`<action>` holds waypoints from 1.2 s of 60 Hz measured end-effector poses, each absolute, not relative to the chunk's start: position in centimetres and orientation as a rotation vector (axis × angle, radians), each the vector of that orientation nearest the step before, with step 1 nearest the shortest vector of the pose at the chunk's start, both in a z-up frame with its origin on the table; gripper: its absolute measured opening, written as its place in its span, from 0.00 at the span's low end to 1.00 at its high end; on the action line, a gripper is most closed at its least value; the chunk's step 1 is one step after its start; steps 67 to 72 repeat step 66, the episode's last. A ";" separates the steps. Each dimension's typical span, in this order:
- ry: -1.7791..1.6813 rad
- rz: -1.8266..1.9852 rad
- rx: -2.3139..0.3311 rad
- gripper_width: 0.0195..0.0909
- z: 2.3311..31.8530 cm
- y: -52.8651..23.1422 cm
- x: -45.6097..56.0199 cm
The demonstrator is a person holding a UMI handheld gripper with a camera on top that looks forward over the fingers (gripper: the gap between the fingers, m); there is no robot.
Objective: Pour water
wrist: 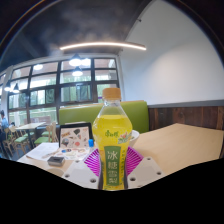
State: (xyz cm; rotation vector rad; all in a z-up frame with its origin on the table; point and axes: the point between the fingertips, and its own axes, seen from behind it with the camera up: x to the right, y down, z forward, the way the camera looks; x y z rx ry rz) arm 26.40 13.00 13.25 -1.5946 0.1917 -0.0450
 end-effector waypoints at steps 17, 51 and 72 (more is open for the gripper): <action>0.123 -0.046 -1.678 0.17 8.3 13.9 25.8; 0.134 -0.099 -1.668 0.88 15.0 0.5 21.6; 0.111 -0.031 -1.684 0.88 16.9 -10.9 15.6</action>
